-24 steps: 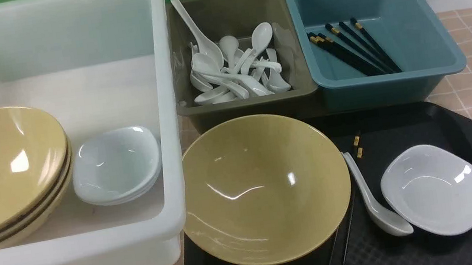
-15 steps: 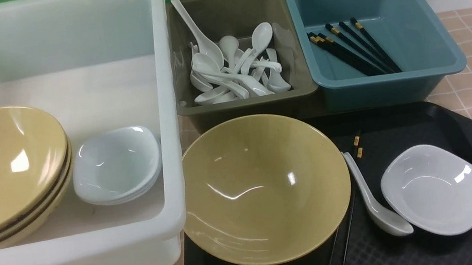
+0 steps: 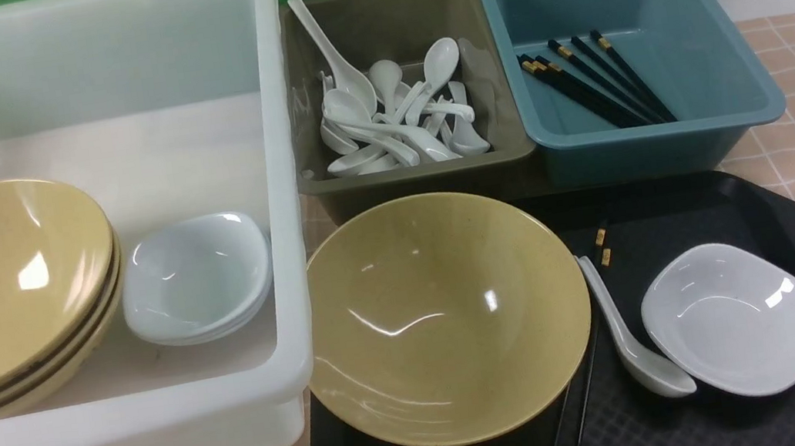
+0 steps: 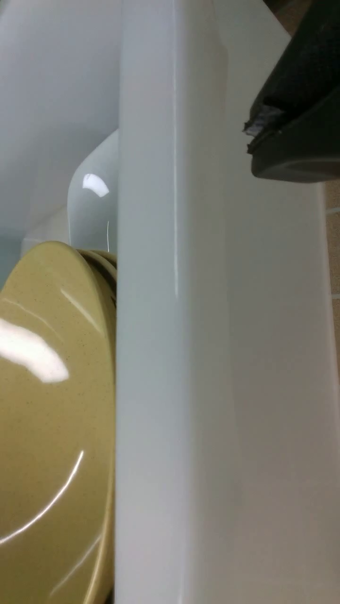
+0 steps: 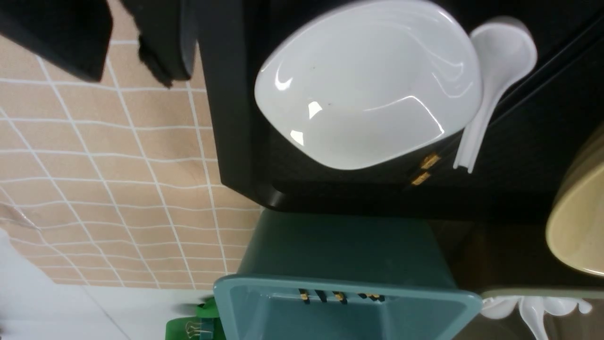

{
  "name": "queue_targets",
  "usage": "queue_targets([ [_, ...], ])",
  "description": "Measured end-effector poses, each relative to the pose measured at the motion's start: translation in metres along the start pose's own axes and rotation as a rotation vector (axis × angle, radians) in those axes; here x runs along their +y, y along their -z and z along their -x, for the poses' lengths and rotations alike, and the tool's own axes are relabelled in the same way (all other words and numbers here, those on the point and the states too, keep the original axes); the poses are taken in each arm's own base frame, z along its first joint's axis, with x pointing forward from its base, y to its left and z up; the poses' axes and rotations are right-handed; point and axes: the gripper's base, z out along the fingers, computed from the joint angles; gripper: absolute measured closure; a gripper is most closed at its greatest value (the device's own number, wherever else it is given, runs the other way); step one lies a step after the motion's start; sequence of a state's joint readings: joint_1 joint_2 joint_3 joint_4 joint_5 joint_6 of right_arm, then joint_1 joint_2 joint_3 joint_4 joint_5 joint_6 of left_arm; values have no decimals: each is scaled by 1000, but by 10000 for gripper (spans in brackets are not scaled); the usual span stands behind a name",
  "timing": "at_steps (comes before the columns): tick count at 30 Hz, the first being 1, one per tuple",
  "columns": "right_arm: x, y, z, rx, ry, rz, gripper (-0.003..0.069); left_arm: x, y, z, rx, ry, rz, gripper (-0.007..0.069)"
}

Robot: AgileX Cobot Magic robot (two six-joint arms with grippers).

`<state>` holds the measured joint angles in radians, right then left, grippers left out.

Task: On brown table put chopsticks spoon bowls plates into blue grey white boxes.
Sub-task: 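Grasp the large bowl on the tray by its rim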

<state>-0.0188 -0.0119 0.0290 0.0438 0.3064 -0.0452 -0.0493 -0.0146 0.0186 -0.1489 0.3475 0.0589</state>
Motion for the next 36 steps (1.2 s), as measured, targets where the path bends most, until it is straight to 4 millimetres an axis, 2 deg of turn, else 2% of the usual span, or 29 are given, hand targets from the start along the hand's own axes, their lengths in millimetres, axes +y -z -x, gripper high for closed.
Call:
queue_targets([
  [13, 0, 0, 0, -3, 39, 0, 423, 1, -1, 3, -49, -17, 10, 620],
  [17, 0, 0, 5, -54, 40, -4, 423, 2, 1, 15, -186, -18, 17, 620],
  [20, -1, 3, 24, -268, 41, -18, 423, 2, 7, 35, -415, -19, 28, 620],
  [21, -1, 4, 25, -284, 41, -19, 423, 2, 8, 36, -429, -19, 29, 620],
  [24, -2, 15, 50, -584, 39, -38, 423, 3, 19, 54, -664, -19, 40, 620],
  [26, -3, 23, 60, -723, 23, -41, 423, 3, 24, 60, -750, -19, 45, 620],
  [29, -3, 31, 68, -846, -49, -16, 423, 3, 30, 67, -847, -14, 47, 620],
  [32, -3, 42, 76, -996, -316, 128, 423, 4, 42, 75, -1011, 101, -3, 620],
  [36, -3, 44, 78, -1020, -381, 170, 423, 6, 54, 82, -1157, 262, -87, 620],
])
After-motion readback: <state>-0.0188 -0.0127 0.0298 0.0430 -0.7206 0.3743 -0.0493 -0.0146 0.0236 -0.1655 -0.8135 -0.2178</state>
